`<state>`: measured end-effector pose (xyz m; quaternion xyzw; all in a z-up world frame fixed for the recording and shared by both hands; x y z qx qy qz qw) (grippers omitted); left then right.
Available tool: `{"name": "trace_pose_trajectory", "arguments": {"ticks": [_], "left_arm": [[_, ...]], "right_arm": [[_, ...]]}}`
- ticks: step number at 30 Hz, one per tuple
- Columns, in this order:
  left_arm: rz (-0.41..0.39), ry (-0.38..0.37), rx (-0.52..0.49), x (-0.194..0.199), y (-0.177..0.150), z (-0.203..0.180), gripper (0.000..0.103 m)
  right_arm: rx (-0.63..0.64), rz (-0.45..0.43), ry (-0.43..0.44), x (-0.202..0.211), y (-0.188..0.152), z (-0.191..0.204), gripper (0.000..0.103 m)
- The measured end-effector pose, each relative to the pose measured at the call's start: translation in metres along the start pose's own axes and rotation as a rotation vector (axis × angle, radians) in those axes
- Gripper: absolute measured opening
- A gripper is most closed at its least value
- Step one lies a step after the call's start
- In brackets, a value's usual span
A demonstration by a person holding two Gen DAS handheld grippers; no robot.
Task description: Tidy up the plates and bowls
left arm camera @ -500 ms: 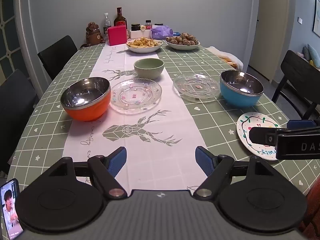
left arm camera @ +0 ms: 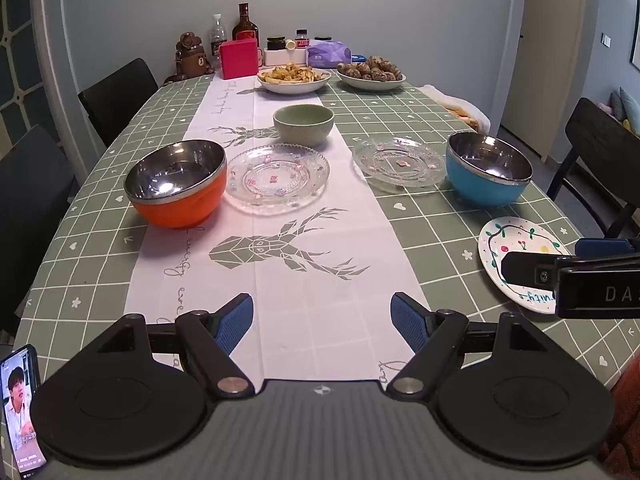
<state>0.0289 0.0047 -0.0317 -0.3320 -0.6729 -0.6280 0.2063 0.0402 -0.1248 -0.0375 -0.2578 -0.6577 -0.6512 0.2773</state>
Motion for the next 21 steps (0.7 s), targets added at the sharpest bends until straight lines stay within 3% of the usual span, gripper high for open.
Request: {"name": "trace_pose_trajectory", "arguments": {"ticks": [21], "left_arm": [[-0.002,0.0,-0.012,0.0007,-0.0003,-0.0018,0.092]], "right_arm": [[-0.016,0.009,0.021,-0.0017,-0.0023,0.0011,0.1]]}}
Point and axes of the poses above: each gripper's, at about its wrist camera, not at the fingertips, and x roughly against the way its jaws point, z to its left, y to its top, the point moved 4 cm from there along -x, roughly the way its jaws point, and after that the axes turned 11 degrees about -y, right-handed, at the moved point
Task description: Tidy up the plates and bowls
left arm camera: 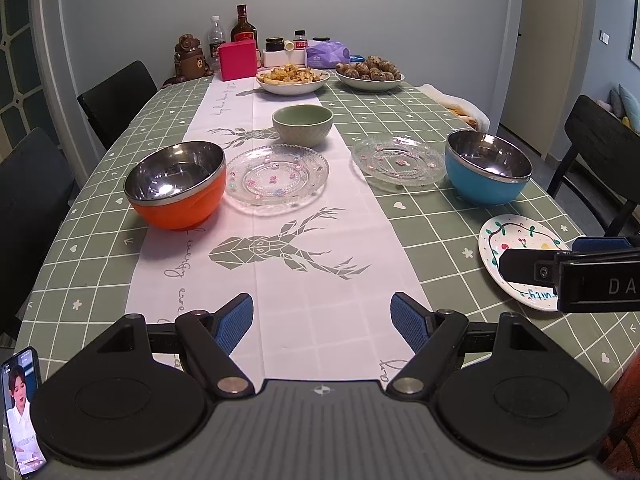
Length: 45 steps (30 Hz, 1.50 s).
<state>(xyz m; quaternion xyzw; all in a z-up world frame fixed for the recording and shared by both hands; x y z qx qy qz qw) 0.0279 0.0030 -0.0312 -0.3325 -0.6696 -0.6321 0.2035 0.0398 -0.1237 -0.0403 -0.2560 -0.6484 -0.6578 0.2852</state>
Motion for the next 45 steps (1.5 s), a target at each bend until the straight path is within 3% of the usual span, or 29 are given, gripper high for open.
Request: {"name": "trace_pose_trajectory", "arguments": {"ticks": [45], "left_arm": [[-0.016,-0.013,0.012,0.0016,0.0021,0.0048,0.092]], "right_arm": [[0.019,0.013,-0.007,-0.0062,0.0015,0.0011,0.1]]}}
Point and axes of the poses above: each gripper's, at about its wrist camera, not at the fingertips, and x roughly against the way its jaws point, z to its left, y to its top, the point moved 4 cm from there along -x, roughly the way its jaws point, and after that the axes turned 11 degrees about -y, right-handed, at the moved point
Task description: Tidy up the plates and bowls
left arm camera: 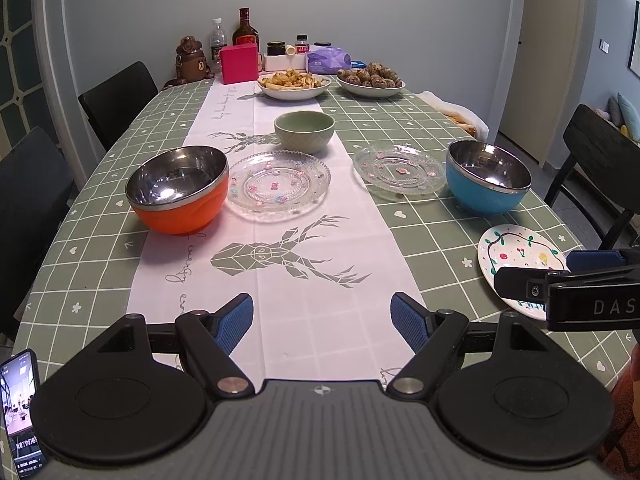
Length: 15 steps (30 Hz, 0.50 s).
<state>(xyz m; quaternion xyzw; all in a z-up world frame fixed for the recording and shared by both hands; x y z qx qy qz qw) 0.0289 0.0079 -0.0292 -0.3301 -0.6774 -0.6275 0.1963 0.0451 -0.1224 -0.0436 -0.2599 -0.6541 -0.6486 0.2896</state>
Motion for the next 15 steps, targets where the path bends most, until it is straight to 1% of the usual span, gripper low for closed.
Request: {"name": "trace_pose_trajectory", "arguments": {"ticks": [12,15], "left_arm": [[0.002,-0.009,0.005,-0.0007,0.0005,0.0013,0.092],[-0.002,-0.028,0.02,0.0003,-0.0002,0.0014,0.092]], "right_arm": [[0.008,0.004,0.001,-0.0014,-0.0015,0.0006,0.1],[0.019,-0.008,0.005,-0.0023,-0.0024,0.0017,0.1]]}}
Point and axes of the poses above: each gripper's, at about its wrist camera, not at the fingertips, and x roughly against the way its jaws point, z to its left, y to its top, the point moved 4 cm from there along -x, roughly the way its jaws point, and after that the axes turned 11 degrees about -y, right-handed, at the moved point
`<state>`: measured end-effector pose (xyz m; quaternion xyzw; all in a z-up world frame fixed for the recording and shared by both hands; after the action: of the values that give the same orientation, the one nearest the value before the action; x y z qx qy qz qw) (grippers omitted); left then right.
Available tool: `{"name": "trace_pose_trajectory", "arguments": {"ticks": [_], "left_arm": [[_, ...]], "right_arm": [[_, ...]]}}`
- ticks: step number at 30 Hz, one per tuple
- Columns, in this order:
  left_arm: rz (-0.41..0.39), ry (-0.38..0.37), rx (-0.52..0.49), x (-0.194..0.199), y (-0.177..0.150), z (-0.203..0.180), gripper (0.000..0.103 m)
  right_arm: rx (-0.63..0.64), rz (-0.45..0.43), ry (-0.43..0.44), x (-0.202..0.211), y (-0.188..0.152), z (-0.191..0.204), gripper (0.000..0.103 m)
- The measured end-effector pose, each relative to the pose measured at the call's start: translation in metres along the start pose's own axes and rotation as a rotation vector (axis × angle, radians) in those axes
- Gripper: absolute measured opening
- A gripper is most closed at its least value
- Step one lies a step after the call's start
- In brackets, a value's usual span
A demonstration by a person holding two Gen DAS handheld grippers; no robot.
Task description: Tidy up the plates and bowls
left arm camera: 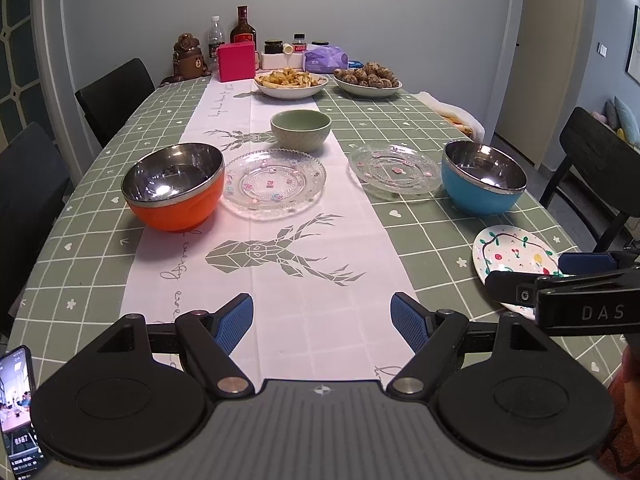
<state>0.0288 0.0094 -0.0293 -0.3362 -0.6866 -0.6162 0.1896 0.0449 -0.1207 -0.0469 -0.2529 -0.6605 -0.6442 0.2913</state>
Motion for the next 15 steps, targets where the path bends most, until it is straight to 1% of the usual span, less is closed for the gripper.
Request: {"name": "trace_pose_trajectory", "arguments": {"ticks": [2,4,6,7,8,10,11,12,14,15], "left_arm": [[-0.01,-0.033,0.017,0.001,-0.001,0.0,0.092],[-0.036,-0.064,0.036,0.003,-0.002,0.0,0.09],[-0.056,-0.076,0.054,0.005,-0.002,-0.001,0.089],[-0.052,-0.089,0.064,0.005,-0.003,-0.002,0.088],[-0.042,-0.13,0.083,0.004,-0.003,-0.003,0.084],[-0.031,-0.248,0.119,0.003,-0.003,-0.005,0.083],[-0.028,-0.286,0.135,0.003,-0.004,-0.008,0.083],[-0.026,-0.298,0.138,0.001,-0.003,-0.011,0.083],[-0.027,-0.295,0.1,-0.003,-0.004,-0.02,0.083],[-0.029,-0.286,0.075,-0.005,-0.003,-0.024,0.08]], "right_arm": [[0.01,-0.049,0.013,0.001,-0.001,0.0,0.1],[0.026,-0.132,0.044,0.005,-0.002,-0.002,0.1],[0.046,-0.205,0.053,0.008,-0.001,-0.004,0.1],[0.054,-0.245,0.052,0.011,-0.001,-0.006,0.1],[0.059,-0.278,0.049,0.012,-0.001,-0.007,0.1],[0.085,-0.327,0.017,0.016,0.004,-0.01,0.1],[0.101,-0.362,0.002,0.019,0.007,-0.013,0.1],[0.116,-0.39,-0.008,0.022,0.01,-0.015,0.1],[0.153,-0.418,-0.008,0.029,0.019,-0.022,0.1],[0.168,-0.419,-0.003,0.031,0.024,-0.025,0.1]]}}
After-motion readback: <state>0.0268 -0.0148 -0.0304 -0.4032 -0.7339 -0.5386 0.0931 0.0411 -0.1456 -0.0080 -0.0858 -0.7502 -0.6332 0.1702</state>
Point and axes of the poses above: each gripper's, at about its wrist camera, not at the fingertips, and x roughly against the way its jaws point, z to its left, y to its top, the point moved 4 cm from there along -x, roughly the way its jaws point, and after that the axes turned 11 degrees about -y, right-handed, at the moved point
